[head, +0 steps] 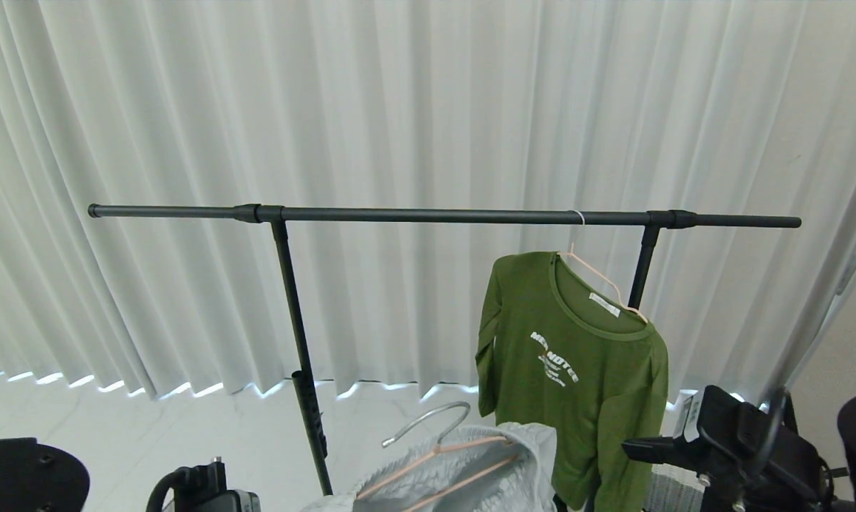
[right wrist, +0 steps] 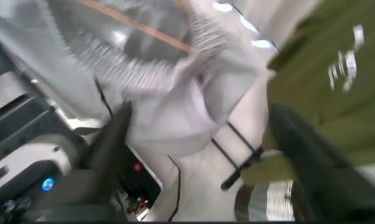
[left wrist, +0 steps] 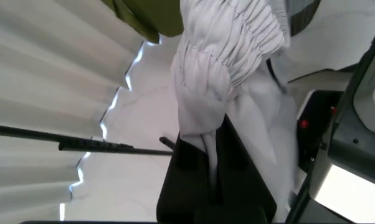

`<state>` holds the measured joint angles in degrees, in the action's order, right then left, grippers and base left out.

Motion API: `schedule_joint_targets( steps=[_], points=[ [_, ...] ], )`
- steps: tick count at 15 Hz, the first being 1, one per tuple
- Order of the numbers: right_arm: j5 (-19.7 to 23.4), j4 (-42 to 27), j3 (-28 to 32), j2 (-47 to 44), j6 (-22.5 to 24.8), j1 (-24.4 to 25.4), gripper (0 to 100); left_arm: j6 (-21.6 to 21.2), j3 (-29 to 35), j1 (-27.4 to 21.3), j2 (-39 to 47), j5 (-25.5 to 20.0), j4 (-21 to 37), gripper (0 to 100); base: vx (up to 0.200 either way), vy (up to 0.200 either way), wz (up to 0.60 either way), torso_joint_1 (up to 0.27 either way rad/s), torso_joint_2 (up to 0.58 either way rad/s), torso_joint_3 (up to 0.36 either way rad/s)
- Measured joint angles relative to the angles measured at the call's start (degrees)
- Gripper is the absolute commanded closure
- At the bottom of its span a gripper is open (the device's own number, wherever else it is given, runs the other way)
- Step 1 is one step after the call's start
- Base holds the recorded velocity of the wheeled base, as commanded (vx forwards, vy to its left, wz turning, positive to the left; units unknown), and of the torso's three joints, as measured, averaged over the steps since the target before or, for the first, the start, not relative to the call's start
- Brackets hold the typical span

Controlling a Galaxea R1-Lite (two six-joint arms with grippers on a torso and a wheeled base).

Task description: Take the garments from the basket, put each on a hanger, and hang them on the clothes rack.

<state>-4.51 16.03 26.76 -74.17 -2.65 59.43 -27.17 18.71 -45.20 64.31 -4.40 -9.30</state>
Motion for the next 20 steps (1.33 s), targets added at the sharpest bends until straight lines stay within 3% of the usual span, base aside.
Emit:
schedule_joint_targets(
  steps=[4, 6, 12, 18, 19, 20],
  points=[
    [12.0, 0.4, 0.8, 0.3, 11.6, -0.2, 0, -1.4, -1.2, -0.2, -3.6, -6.5, 0.0, 100, 0.0, 0.0, 0.0, 0.0, 0.0, 0.0],
    [15.2, 0.4, 2.6, -1.4, 15.5, -0.5, 0, -2.0, -0.6, -0.5, -4.0, -8.4, -0.1, 100, 0.0, 0.0, 0.0, 0.0, 0.0, 0.0],
    [19.1, 0.5, 7.4, -9.7, 24.2, -0.7, 0, -2.2, 0.6, -3.9, -3.2, -9.9, -0.1, 100, 0.0, 0.0, 0.0, 0.0, 0.0, 0.0],
    [19.1, 4.4, 7.6, -13.6, 24.6, -2.1, 0, -2.4, 0.7, -5.2, -3.1, -10.0, -0.1, 100, 0.0, 0.0, 0.0, 0.0, 0.0, 0.0],
    [19.1, 4.8, 7.5, -14.0, 24.6, -2.2, 100, -2.4, 0.7, -5.2, -3.1, -10.0, -0.1, 100, 0.0, 0.0, 0.0, 0.0, 0.0, 0.0],
    [19.1, 4.9, 7.5, -14.3, 24.6, -2.3, 100, -2.4, 0.8, -5.3, -3.1, -9.9, -0.1, 100, 0.0, 0.0, 0.0, 0.0, 0.0, 0.0]
  ],
)
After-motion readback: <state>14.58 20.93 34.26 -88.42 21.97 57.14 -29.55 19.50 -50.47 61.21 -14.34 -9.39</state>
